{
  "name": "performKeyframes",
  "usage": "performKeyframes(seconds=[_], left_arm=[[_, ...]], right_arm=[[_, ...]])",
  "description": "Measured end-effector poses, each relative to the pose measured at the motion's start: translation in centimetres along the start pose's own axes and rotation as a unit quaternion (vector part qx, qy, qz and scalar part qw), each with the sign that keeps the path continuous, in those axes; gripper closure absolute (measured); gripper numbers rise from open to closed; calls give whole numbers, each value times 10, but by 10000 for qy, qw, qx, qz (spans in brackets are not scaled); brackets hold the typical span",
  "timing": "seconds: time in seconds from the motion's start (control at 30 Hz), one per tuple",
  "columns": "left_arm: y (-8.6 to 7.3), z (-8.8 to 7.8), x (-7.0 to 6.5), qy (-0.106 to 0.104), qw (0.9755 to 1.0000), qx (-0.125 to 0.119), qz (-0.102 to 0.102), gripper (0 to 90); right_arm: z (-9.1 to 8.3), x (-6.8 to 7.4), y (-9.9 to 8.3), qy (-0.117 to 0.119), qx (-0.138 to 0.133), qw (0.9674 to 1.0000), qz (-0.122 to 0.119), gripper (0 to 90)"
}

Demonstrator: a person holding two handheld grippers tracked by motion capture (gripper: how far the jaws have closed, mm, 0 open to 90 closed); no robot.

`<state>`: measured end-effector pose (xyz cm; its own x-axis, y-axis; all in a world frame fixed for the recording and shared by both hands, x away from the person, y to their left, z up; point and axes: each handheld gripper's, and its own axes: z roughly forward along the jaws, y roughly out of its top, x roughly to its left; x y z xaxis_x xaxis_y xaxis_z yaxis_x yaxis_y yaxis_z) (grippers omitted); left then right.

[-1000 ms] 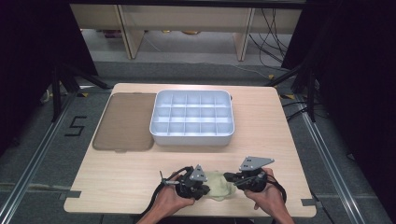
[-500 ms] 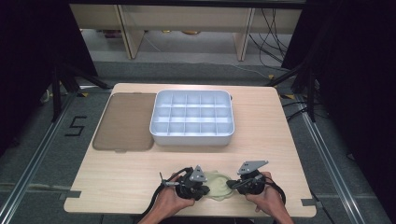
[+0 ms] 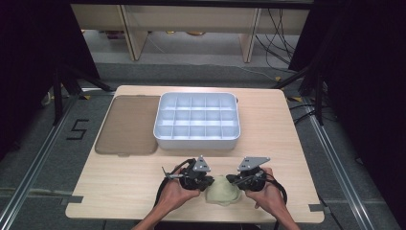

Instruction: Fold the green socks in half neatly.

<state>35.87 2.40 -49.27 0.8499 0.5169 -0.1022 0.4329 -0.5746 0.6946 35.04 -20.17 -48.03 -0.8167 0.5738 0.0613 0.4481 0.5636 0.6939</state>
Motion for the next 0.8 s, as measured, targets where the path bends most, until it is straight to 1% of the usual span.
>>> performKeyframes(seconds=[0.03, 0.07, 0.1, 0.13, 0.17, 0.2, 0.23, 0.27, 0.3, 0.33, 0.37, 0.4, 0.43, 0.47, 0.5, 0.53, 0.57, 0.6, 0.63, 0.67, 0.7, 0.73, 0.77, 0.8], left_arm=[[-1, 2, 1, 10, 10000, -7, -35, 847], [-2, 3, 3, 6, 10000, 53, -24, 848], [-3, 5, 4, -19, 10000, 61, -35, 848], [-4, 4, 7, -42, 9993, 298, 200, 847], [-4, 4, 7, -42, 9993, 298, 200, 848], [-4, 5, 7, -55, 9993, 279, 244, 848], [-4, 5, 7, -67, 9994, 276, 213, 847], [-5, 5, 7, -64, 9996, 250, 72, 848], [-4, 4, 9, -69, 9996, 249, 150, 847], [-5, 5, 9, -57, 9997, 241, 84, 847], [-5, 5, 10, -48, 9996, 243, 121, 847], [-5, 5, 10, -48, 9996, 245, 121, 847], [-5, 5, 10, -49, 9997, 228, 120, 847], [-6, 7, 8, -29, 9999, 88, -48, 846], [-6, 8, 8, -35, 9999, 52, -85, 845], [-6, 7, 8, -44, 9999, 88, -53, 845], [-6, 7, 8, -21, 9999, 104, -28, 845], [-6, 7, 8, -21, 9999, 104, -28, 845], [-6, 7, 7, -6, 9999, 68, -75, 843], [-6, 6, 9, -18, 9999, 148, 16, 843], [-6, 6, 9, -18, 9999, 148, 16, 843], [-6, 7, 8, -39, 9999, 62, -90, 843], [-6, 7, 9, -49, 9999, 83, -35, 843], [-6, 7, 9, -31, 9999, 103, -25, 843]], right_arm=[[3, 0, -1, -28, -17, 10000, 54, 900], [3, -3, -2, 19, 95, 10000, 11, 900], [3, -3, -4, -37, 141, 9999, 94, 900], [4, -6, -8, -42, 188, 9997, 156, 900], [4, -6, -8, -42, 188, 9997, 156, 900], [4, -7, -9, -47, 217, 9997, 134, 900], [6, -8, -12, -74, 160, 9997, 143, 900], [7, -9, -13, -23, 209, 9996, 207, 900], [8, -10, -15, -68, 229, 9995, 191, 900], [6, -11, -15, -29, 340, 9992, 185, 900], [6, -11, -16, -7, 327, 9992, 230, 900], [7, -11, -17, -60, 227, 9995, 220, 900], [6, -12, -16, -52, 231, 9994, 233, 900], [4, -12, -16, -29, 293, 9994, 193, 900], [5, -12, -17, -66, 197, 9995, 226, 900], [2, -12, -16, -41, 319, 9991, 260, 900], [2, -12, -19, -69, 245, 9994, 254, 900], [2, -12, -19, -69, 245, 9994, 254, 900], [-3, -14, -20, -11, 149, 9995, 287, 900], [-6, -13, -20, -48, 48, 9995, 294, 900], [-6, -13, -20, -48, 48, 9995, 294, 900], [-13, -13, -19, -41, 24, 9997, 249, 900], [-17, -10, -18, 6, -49, 9997, 246, 900], [-20, -7, -17, 71, -134, 9996, 219, 900]])
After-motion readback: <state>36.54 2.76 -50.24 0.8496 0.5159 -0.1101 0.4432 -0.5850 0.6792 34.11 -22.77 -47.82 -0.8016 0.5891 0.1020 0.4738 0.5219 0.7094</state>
